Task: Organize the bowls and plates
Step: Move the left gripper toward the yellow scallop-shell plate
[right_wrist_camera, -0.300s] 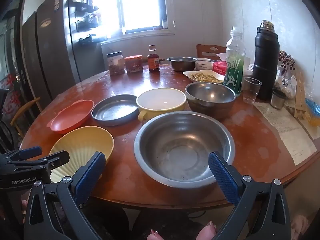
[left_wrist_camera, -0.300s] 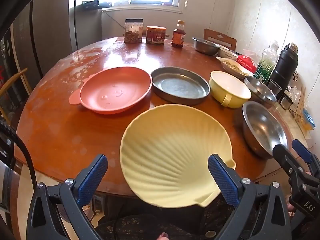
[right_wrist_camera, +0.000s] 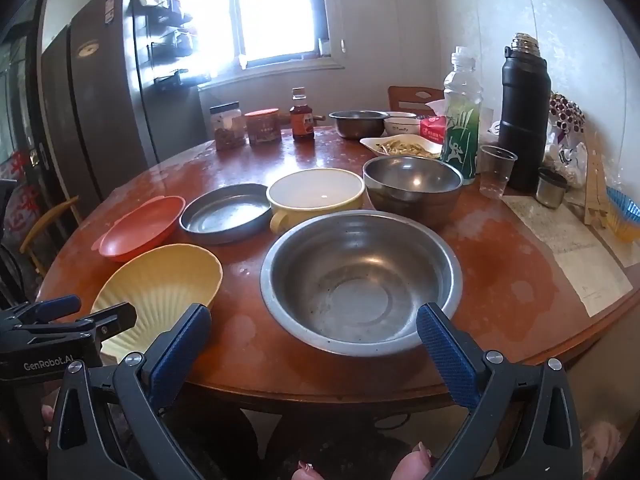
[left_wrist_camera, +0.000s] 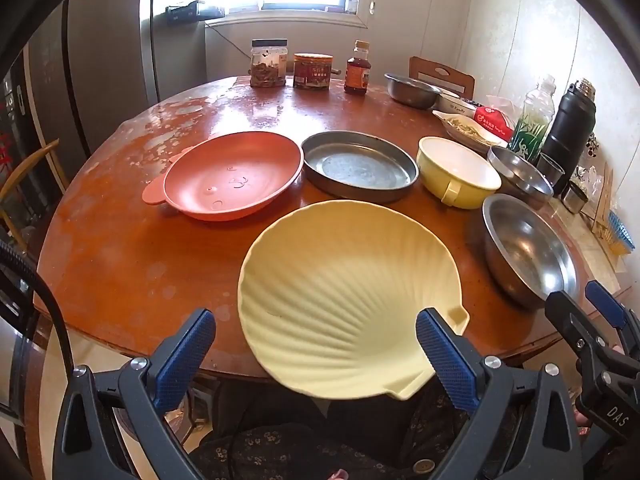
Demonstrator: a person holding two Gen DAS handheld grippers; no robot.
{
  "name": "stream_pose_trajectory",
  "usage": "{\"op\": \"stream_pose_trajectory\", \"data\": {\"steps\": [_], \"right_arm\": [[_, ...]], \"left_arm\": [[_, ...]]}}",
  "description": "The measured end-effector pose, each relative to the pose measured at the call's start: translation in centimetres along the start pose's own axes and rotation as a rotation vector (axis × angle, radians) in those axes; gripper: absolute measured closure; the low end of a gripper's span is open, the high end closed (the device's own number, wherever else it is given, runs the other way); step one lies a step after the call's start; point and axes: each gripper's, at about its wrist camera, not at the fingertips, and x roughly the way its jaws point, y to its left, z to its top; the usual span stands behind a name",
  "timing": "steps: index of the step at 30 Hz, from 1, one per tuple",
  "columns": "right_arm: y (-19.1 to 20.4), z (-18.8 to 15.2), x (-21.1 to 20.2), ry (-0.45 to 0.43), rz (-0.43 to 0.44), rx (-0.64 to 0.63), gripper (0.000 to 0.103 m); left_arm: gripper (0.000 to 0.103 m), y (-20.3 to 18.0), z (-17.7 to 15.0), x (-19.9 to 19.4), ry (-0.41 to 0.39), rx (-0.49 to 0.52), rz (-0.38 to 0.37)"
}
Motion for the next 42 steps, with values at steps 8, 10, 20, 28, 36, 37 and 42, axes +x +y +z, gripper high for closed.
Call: {"op": "stream_pose_trajectory", "data": {"steps": [8, 10, 20, 28, 36, 37, 42], "right_arm": [[0.2, -0.7, -0.3, 0.003, 0.009, 0.022, 0.0], [0.1, -0.8, -0.5, 0.002, 0.01, 0.024, 0.0], [0.1, -1.2, -1.0, 0.005, 0.023, 0.033, 0.0], [0.0, -1.7, -1.3, 0.01, 0.02, 0.032, 0.0], [-0.2, -1.8, -1.6, 0.01, 0.023, 0.032, 0.0], [-0.2, -1.8, -1.7, 0.009, 0.024, 0.032, 0.0], [-0.3, -1.8, -1.8, 0.008, 0.027, 0.037, 0.0]], "left_arm": [[0.002, -0.3, -0.5, 0.2, 0.009, 0.029, 0.015], [0.002, -0.4, -0.6, -0.1, 0.004, 0.031, 0.019], [0.002, -0.7, -1.1, -0.3, 0.004, 0.031, 0.022], [0.002, -1.0, -1.5, -0.9, 0.001, 0.039, 0.024], [0.002, -1.1, -1.6, -1.2, 0.001, 0.036, 0.023], [0.002, -1.1, -1.6, -1.2, 0.002, 0.035, 0.024], [0.002, -1.2, -1.6, -1.3, 0.002, 0.038, 0.023]]}}
